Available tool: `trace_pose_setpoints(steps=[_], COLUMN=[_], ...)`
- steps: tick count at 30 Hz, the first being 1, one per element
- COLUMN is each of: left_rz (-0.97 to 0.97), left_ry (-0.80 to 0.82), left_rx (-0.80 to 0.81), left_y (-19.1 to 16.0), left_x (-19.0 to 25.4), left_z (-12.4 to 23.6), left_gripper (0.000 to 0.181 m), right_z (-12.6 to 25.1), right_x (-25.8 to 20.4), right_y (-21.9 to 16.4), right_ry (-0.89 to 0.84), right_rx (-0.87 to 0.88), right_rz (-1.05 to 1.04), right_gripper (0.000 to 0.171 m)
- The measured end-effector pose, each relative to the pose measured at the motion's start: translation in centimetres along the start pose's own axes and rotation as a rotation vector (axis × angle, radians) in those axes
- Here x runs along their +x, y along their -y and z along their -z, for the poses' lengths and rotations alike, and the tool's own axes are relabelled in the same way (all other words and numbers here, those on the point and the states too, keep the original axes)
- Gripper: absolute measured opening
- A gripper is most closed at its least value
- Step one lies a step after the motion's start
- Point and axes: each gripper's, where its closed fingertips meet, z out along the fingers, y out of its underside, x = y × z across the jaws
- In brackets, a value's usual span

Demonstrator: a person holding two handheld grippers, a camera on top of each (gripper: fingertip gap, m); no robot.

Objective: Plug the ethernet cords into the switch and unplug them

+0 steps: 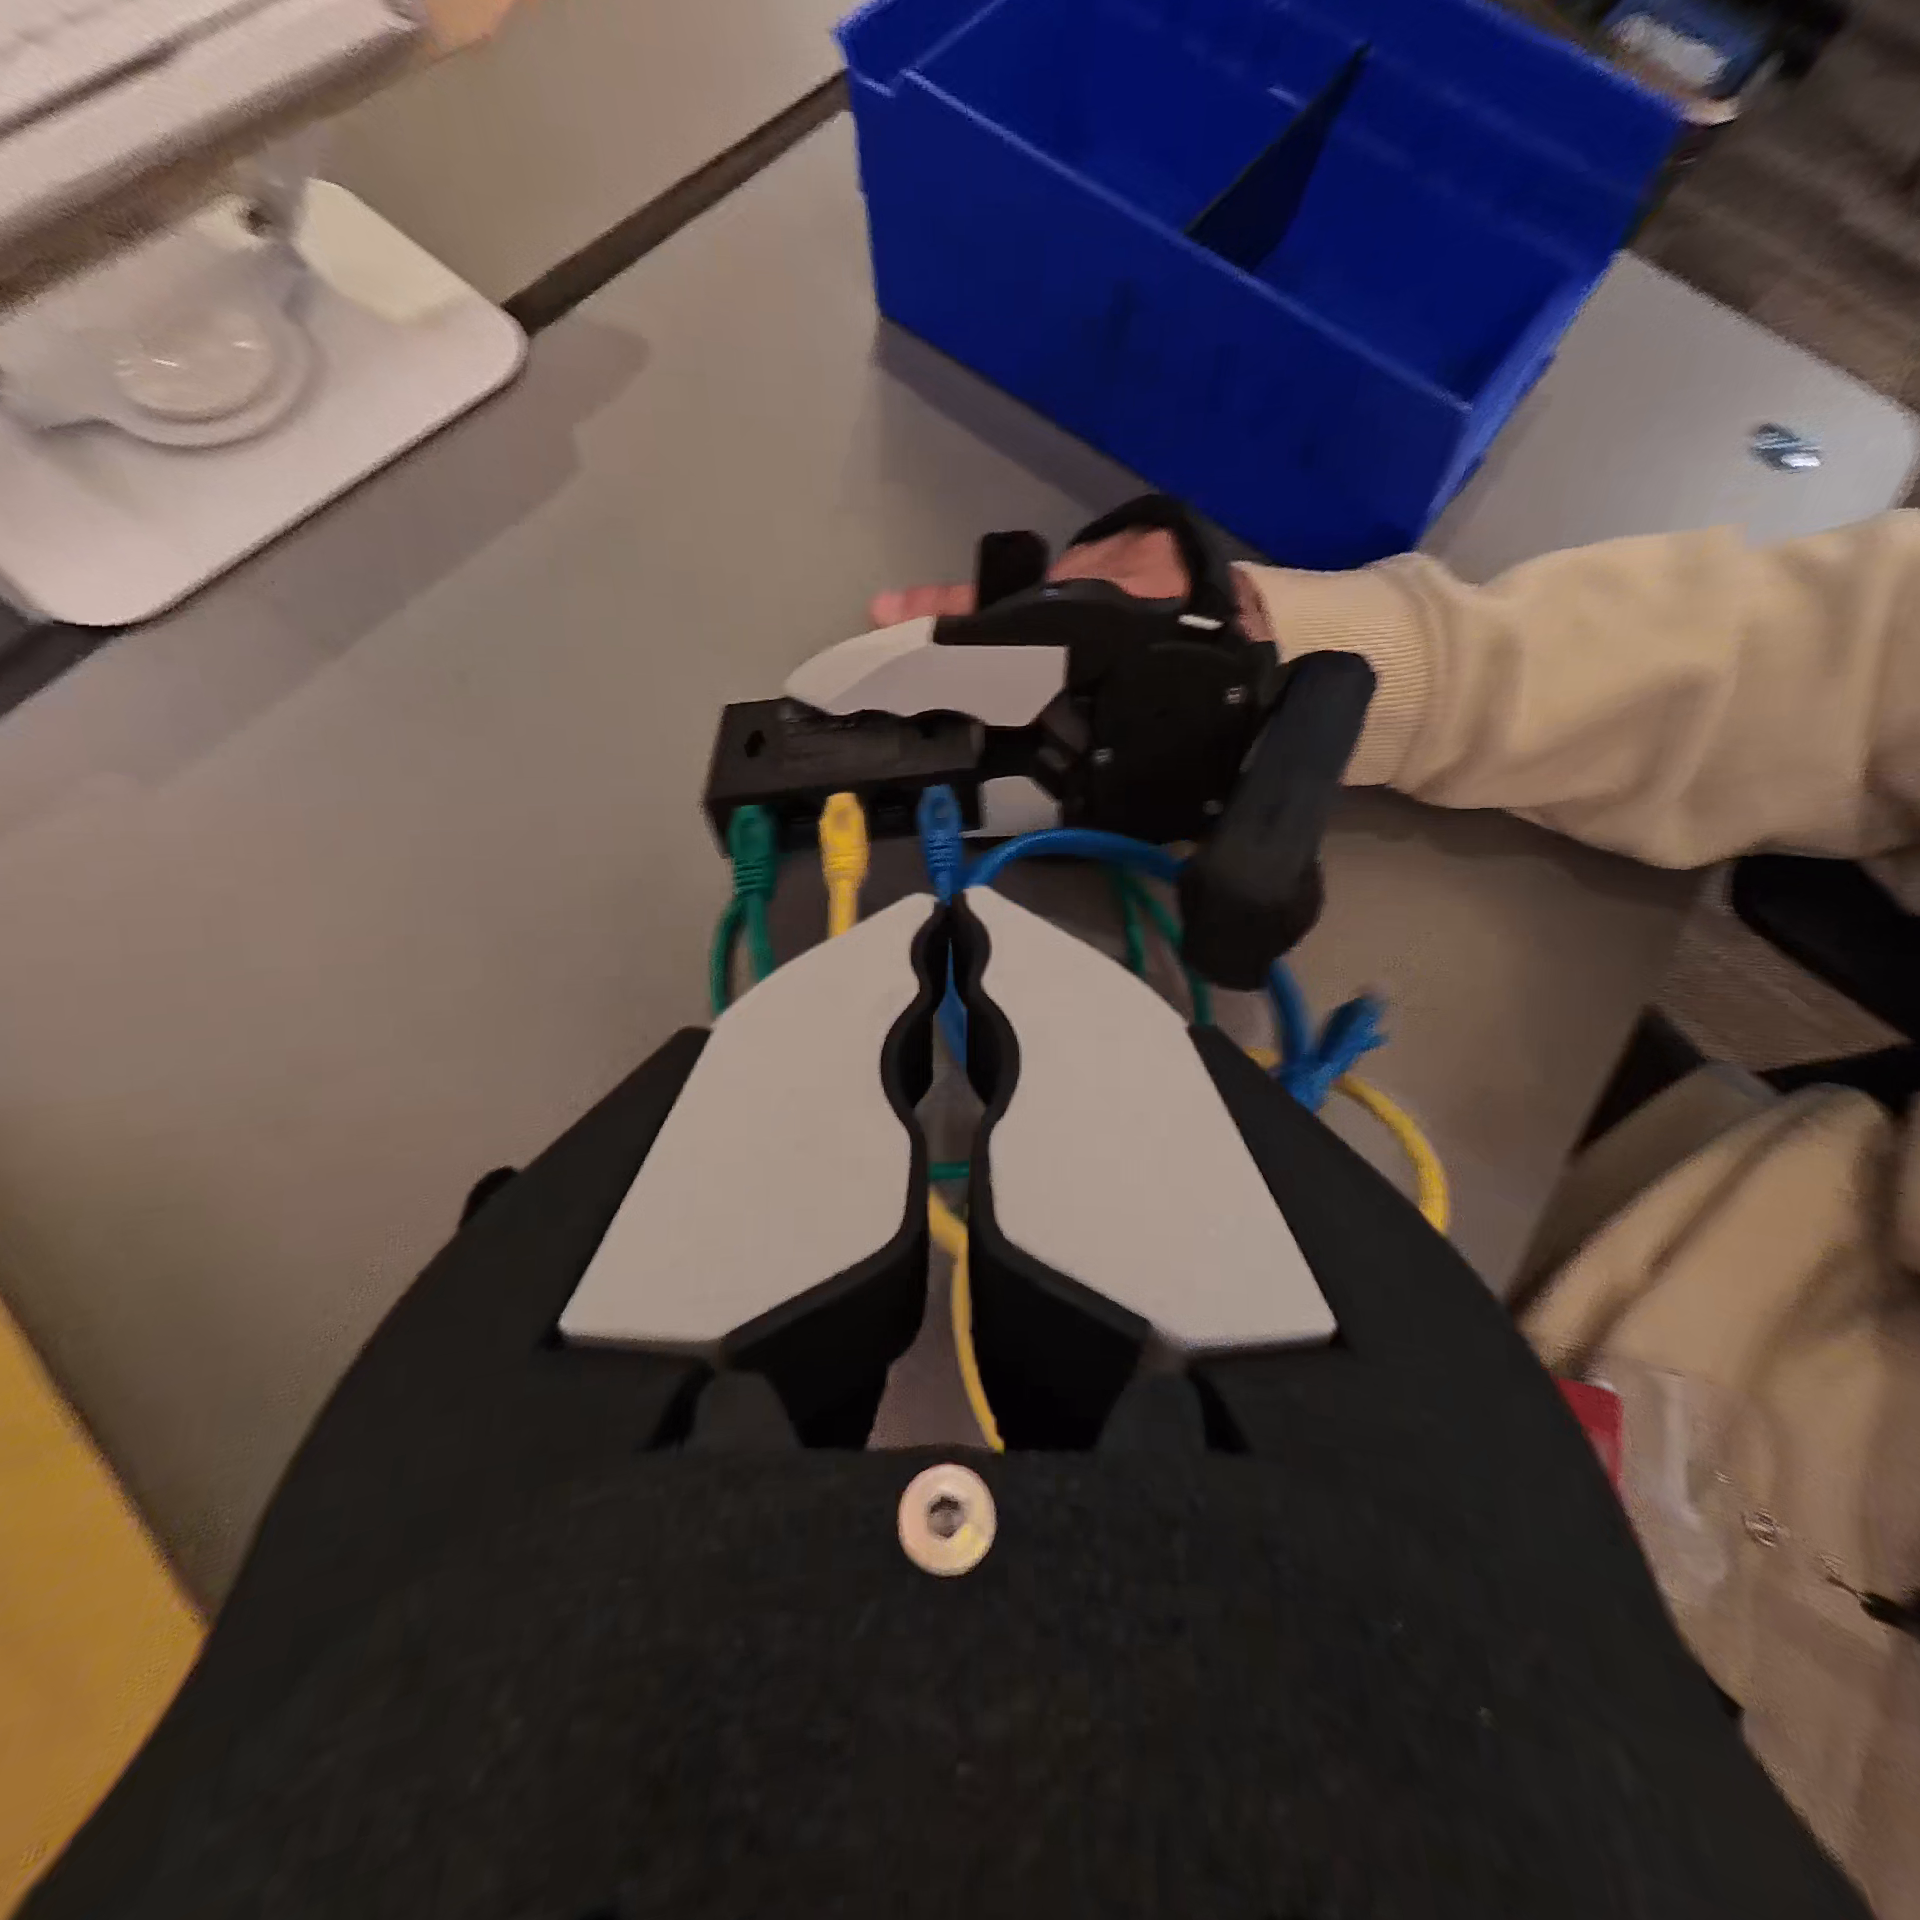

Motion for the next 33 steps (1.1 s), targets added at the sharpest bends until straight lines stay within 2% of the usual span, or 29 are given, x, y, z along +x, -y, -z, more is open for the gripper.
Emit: trace_pose_setpoints(steps=[2, 8, 12, 15, 20, 24, 33], left_rz=[0.008, -0.003, -0.006, -0.026, -0.014, 0.007, -0.075], left_ry=[-0.057, -0.096, -0.103, -0.091, -0.084, -0.101, -0.068], left_rx=[-0.018, -0.156, -0.166, -0.218, -0.197, -0.189, -0.237], left_y=[-0.6, -3.8, -4.2, -5.3, -5.5, -5.4, -5.9], left_x=[0.9, 1.1, 1.1, 1.2, 0.7, 0.7, 1.1], left_z=[-1.2, -5.9, -7.1, -7.7, -7.9, -7.8, -8.0], left_gripper=[0.007, 0.021, 0.021, 0.028, 0.017, 0.015, 0.011], right_z=[0.0, 0.4, 0.5, 0.5, 0.6, 0.6, 1.0], right_x=[-0.3, -0.7, -0.8, -0.9, -0.9, -0.8, -1.0], right_y=[0.2, 0.9, 1.1, 1.1, 1.3, 1.3, 1.7], right_ry=[0.003, 0.006, 0.012, 0.019, 0.021, 0.02, 0.003], right_rx=[-0.004, 0.016, 0.027, 0.029, 0.04, 0.043, 0.056], right_rz=[0.019, 0.03, 0.037, 0.037, 0.033, 0.03, 0.07], right_gripper=[0.036, 0.03, 0.03, 0.03, 0.032, 0.03, 0.03])
